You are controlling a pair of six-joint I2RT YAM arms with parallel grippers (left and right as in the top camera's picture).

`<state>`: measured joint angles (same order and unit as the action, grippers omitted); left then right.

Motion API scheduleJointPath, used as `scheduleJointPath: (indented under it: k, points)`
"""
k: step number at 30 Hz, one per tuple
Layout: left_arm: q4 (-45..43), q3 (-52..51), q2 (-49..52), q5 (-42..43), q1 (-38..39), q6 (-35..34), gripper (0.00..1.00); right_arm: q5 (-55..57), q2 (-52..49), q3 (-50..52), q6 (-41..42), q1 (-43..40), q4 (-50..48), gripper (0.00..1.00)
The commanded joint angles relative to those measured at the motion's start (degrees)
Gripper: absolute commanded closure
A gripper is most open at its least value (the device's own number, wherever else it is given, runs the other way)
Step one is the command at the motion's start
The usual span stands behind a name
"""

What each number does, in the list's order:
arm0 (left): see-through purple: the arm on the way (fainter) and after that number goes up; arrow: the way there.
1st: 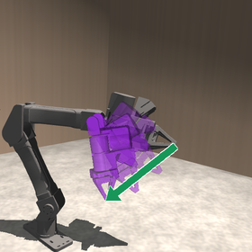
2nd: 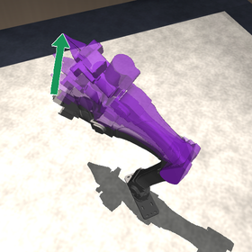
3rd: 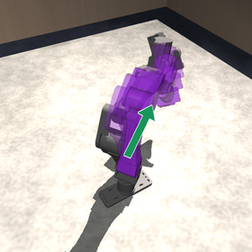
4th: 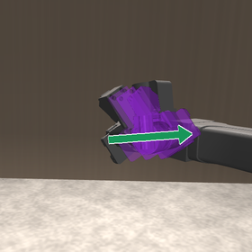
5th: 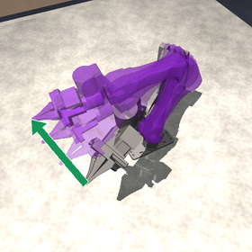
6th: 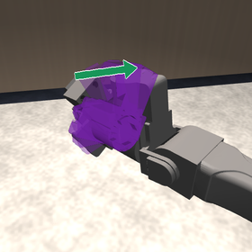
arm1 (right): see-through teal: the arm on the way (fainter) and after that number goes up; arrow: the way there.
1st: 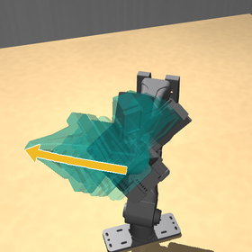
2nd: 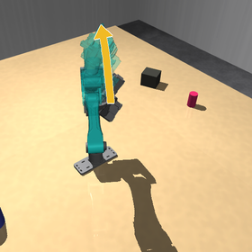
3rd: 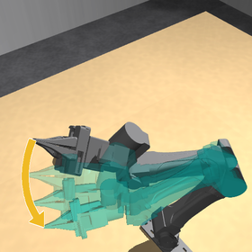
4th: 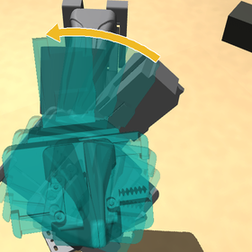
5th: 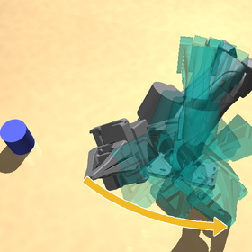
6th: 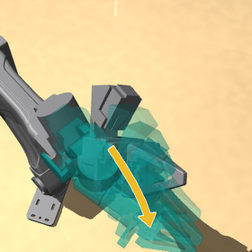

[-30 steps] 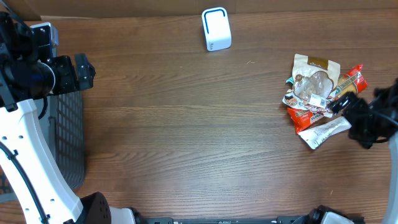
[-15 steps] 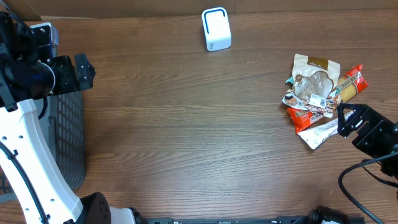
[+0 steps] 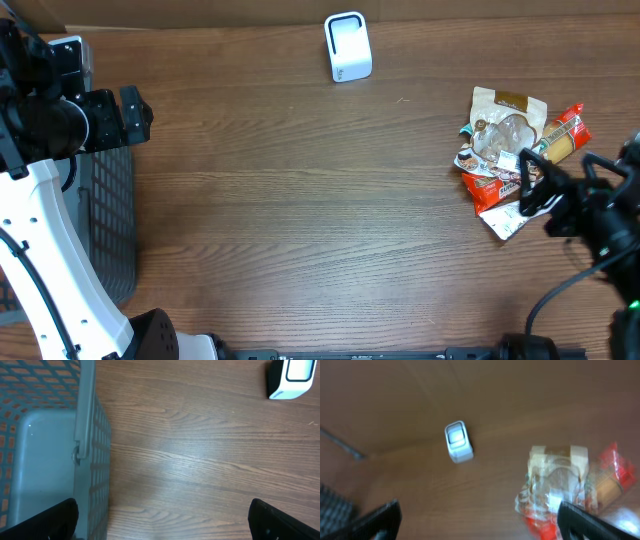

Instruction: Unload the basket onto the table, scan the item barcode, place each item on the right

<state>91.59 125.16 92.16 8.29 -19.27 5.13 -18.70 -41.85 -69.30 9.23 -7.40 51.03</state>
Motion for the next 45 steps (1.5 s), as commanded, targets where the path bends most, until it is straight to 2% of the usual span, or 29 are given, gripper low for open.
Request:
scheduleJointPath:
  k: [1,8,16,19,25,45]
  points:
    - [-0.11,0.13,-0.17,0.07,-0.22,1.31,0.0,6.45,7.78,12.24,-0.74,6.75,-10.64,0.0]
    - [-0.11,0.13,-0.17,0.09,-0.22,1.31,0.0,14.71,22.84,40.74,-0.74,14.38,-39.56,0.0]
    - [-0.11,0.13,-0.17,0.07,-0.22,1.31,0.01,15.26,35.17,65.29,-0.5,16.13,-59.14,0.0]
    - [-0.11,0.13,-0.17,0.07,-0.22,1.31,0.0,15.89,38.36,69.07,-0.52,16.13,-59.67,0.0]
    - [-0.11,0.13,-0.17,0.09,-0.22,1.31,0.0,17.31,41.68,68.85,-0.5,16.24,-45.83,0.0]
    - [-0.11,0.13,-0.17,0.09,-0.22,1.31,0.01,17.18,41.66,68.83,-0.52,16.39,-46.31,0.0]
